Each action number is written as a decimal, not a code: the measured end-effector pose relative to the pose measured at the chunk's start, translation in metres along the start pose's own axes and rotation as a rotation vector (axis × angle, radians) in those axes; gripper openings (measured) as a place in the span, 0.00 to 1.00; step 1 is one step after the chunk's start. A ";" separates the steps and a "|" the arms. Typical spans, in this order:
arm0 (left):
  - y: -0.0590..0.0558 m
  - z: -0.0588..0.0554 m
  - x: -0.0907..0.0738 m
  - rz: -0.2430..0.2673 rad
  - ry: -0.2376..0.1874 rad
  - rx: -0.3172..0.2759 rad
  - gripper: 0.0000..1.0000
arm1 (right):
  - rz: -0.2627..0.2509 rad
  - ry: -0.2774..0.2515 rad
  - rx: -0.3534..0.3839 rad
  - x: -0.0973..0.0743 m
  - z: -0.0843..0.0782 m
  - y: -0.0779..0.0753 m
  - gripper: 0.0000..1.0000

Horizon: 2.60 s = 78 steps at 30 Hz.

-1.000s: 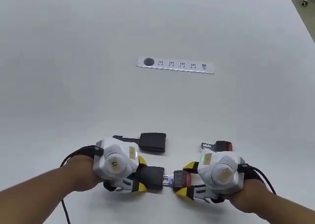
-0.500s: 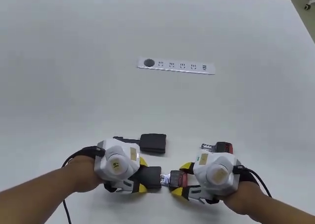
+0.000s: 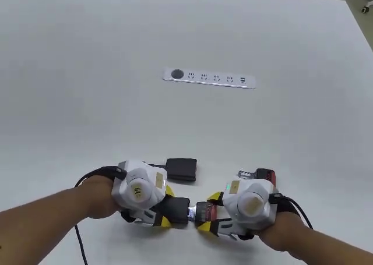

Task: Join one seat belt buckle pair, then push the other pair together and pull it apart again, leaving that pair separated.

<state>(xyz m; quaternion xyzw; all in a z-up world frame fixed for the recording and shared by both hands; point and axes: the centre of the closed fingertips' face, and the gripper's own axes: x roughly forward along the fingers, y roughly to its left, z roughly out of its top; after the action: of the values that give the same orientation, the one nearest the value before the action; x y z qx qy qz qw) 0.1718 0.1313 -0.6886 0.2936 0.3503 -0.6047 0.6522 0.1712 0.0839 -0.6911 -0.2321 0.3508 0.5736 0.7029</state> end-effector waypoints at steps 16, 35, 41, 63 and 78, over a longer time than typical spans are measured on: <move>-0.001 -0.003 0.002 -0.008 -0.006 0.003 0.34 | 0.007 0.030 -0.031 0.003 0.000 0.001 0.33; -0.007 -0.005 -0.002 -0.002 -0.062 -0.025 0.34 | 0.035 -0.013 -0.080 -0.002 -0.001 0.006 0.32; -0.010 -0.005 -0.003 -0.006 -0.086 -0.032 0.34 | 0.048 -0.040 -0.094 -0.002 -0.002 0.009 0.32; -0.012 0.000 -0.003 -0.016 -0.138 -0.063 0.34 | 0.048 -0.109 -0.048 -0.005 -0.004 0.012 0.32; -0.015 0.000 -0.001 -0.014 -0.115 -0.042 0.35 | 0.036 -0.114 -0.055 -0.004 -0.003 0.013 0.34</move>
<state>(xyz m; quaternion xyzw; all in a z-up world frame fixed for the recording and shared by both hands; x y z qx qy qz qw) 0.1568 0.1309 -0.6870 0.2423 0.3270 -0.6178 0.6729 0.1571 0.0820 -0.6890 -0.2117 0.2985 0.6079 0.7046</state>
